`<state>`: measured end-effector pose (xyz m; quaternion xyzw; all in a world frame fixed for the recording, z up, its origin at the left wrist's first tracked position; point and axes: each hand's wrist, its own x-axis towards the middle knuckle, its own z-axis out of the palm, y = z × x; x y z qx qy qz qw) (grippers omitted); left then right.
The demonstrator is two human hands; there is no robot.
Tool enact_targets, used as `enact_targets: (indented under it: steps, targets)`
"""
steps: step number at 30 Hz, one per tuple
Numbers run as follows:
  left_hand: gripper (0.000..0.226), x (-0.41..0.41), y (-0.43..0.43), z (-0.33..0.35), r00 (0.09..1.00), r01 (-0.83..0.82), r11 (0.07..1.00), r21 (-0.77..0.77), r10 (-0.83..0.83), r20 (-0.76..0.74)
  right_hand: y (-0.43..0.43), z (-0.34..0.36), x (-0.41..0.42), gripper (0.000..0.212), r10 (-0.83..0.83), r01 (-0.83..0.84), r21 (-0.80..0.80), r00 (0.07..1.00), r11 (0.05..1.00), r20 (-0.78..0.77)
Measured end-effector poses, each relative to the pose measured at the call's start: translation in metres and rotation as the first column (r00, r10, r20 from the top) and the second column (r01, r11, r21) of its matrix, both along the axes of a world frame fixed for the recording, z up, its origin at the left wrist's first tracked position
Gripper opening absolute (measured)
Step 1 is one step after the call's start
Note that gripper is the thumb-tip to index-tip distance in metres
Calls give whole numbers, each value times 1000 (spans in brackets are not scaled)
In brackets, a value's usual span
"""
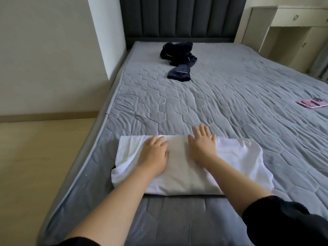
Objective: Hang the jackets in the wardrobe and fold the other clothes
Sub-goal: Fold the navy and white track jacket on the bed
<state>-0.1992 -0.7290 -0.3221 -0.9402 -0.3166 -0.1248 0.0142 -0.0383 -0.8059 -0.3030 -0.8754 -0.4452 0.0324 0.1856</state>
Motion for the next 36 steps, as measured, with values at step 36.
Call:
enact_targets:
  steps: [36]
  targets:
    - [76,-84,91,20,660,-501,352,-791,747,-87,3,-42,-62,51,112,-102,-74,984,992,142]
